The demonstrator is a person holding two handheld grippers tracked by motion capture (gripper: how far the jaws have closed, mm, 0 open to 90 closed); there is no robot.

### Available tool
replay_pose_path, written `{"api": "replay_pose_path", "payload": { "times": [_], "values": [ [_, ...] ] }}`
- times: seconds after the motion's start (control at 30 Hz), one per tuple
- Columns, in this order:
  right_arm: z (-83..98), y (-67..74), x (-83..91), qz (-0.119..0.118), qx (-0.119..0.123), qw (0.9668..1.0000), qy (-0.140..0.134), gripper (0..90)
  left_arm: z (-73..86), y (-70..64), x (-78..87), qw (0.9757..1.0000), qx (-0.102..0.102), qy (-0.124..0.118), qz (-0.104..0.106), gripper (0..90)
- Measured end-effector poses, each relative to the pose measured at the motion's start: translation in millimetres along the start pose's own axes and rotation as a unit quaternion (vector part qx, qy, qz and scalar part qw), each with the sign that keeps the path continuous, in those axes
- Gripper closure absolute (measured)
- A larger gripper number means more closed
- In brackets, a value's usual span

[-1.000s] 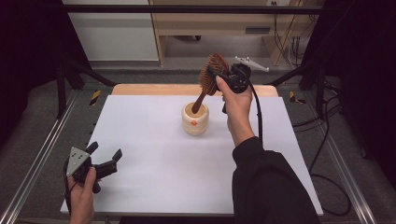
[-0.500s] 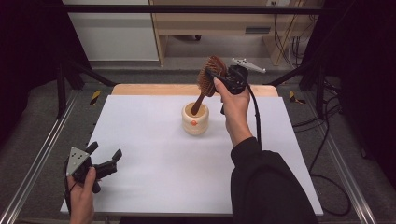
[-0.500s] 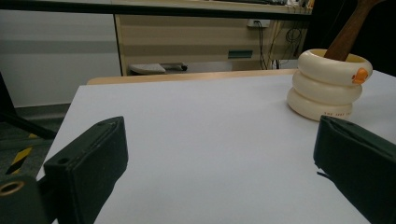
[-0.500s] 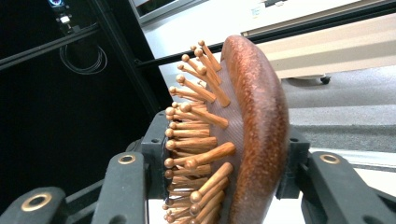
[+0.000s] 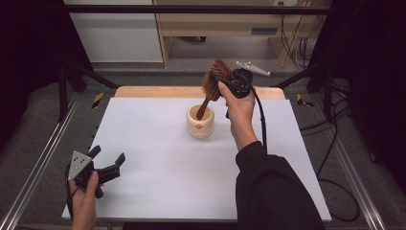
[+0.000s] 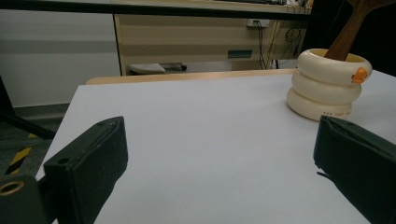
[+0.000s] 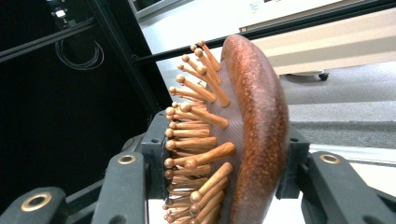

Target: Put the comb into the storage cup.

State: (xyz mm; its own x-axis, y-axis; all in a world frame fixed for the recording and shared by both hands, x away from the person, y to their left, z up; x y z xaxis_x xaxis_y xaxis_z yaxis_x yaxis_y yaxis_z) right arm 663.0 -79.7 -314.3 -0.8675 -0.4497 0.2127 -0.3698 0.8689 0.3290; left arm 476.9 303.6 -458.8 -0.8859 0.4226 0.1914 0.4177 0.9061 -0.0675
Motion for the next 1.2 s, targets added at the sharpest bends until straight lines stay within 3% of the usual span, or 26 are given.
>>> {"api": "replay_pose_path", "payload": {
  "times": [1.2],
  "values": [
    [25.4,-9.4,-13.3,0.01,-0.002,0.9997,0.023,50.7,0.4,-0.9,-0.7,1.0,0.0,0.002,0.005,1.9]
  ]
}}
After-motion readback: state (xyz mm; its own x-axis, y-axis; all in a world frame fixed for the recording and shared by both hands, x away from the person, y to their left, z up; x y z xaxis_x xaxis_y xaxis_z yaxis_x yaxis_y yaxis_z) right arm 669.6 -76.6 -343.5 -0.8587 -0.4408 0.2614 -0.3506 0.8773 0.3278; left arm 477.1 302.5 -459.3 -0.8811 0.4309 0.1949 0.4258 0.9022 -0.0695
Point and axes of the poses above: each handheld gripper's, and its own axes: x roughly backward along the jaws, z roughly out of its underside, y roughly to its left, the point moved 6 cm from there along -x, roughly forward along the jaws, and after that the axes turned 5 degrees about z, right-handed, at the moved point
